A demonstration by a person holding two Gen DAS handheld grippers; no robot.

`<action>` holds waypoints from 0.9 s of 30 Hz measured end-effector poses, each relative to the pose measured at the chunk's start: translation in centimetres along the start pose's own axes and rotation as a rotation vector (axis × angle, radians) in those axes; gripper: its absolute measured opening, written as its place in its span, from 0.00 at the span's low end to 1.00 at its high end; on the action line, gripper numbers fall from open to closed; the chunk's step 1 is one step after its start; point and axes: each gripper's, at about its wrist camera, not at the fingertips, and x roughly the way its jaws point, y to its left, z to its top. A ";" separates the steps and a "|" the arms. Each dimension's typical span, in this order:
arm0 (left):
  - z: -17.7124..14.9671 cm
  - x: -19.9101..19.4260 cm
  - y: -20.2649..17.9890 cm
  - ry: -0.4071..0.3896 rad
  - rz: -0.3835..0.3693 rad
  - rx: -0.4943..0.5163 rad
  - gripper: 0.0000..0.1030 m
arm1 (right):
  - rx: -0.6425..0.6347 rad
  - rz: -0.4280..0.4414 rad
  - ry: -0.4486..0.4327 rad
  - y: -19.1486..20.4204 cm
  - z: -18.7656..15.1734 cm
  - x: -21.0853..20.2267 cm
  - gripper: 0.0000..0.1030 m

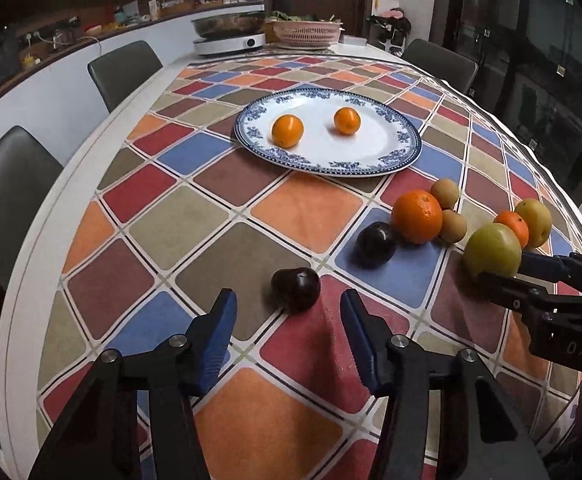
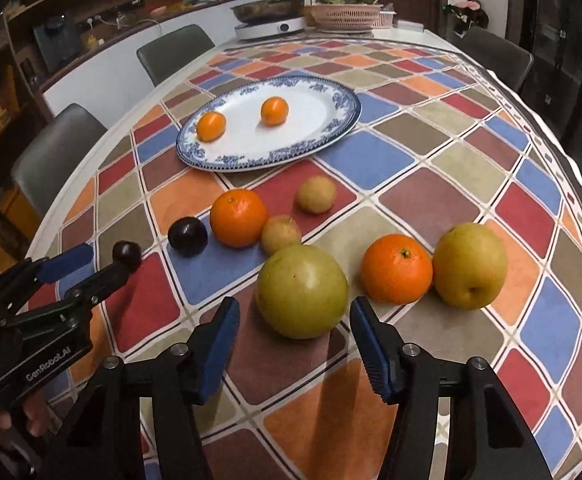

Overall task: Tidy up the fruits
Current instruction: 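Withdraw both tools from the plate back toward the remaining fruit, then grasp the dark plum with the left gripper while the right grasps the green pomelo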

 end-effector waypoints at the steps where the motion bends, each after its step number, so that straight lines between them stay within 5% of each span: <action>1: 0.0 0.2 0.0 0.004 0.000 0.001 0.51 | 0.002 0.001 0.004 0.0 0.0 0.1 0.57; 27: 0.8 1.9 0.0 0.031 -0.007 -0.012 0.28 | 0.022 0.007 0.025 -0.5 0.5 1.4 0.49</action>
